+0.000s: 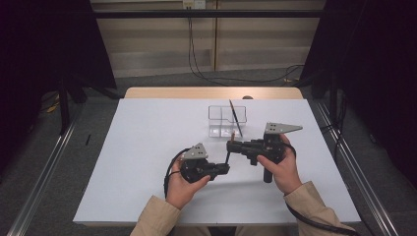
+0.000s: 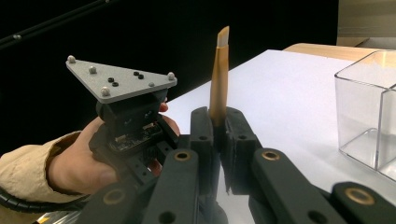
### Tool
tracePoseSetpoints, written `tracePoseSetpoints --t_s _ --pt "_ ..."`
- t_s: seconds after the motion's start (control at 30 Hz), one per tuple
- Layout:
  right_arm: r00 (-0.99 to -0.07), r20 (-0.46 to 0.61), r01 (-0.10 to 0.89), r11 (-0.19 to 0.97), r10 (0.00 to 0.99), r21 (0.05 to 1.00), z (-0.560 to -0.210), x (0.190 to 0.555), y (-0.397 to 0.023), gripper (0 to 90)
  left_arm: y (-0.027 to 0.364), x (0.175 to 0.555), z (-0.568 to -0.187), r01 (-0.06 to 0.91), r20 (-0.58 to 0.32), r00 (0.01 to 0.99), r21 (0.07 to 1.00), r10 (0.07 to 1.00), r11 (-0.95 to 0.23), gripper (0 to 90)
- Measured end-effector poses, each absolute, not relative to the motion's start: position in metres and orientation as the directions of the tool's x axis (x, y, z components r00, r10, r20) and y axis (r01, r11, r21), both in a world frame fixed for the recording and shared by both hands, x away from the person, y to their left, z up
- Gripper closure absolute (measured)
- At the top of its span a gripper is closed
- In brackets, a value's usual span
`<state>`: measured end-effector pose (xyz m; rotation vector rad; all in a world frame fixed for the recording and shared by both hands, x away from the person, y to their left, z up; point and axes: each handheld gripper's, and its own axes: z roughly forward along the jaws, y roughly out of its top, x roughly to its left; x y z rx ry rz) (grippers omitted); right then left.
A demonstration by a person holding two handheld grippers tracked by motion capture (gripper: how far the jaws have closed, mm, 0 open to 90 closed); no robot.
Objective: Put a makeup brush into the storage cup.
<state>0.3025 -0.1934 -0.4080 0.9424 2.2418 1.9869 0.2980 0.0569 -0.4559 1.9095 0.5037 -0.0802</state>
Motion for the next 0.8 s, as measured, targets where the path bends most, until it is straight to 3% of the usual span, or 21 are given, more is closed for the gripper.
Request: tracePoseSetpoints --t_s 0.17,0.33,0.7,0.8 --pt "-0.82 0.377 0.426 0.02 0.43 0.905 -0.408 0.303 -0.194 84.1 0.059 0.299 -0.457 0.379 -0.29 0.908 0.876 0.303 -0.297 83.2" --pt "-0.822 0.373 0.42 0.015 0.43 0.908 -0.407 0.303 -0.196 84.2 0.064 0.299 -0.454 0.358 -0.272 0.914 0.889 0.3 -0.285 75.5" --pt "-0.823 0.359 0.405 0.01 0.44 0.914 -0.408 0.303 -0.201 84.2 0.076 0.301 -0.448 0.324 -0.257 0.918 0.926 0.303 -0.196 45.8" --pt "-0.825 0.354 0.401 0.013 0.441 0.916 -0.408 0.302 -0.202 84.2 0.079 0.3 -0.447 0.303 -0.243 0.926 0.935 0.289 -0.185 41.2"
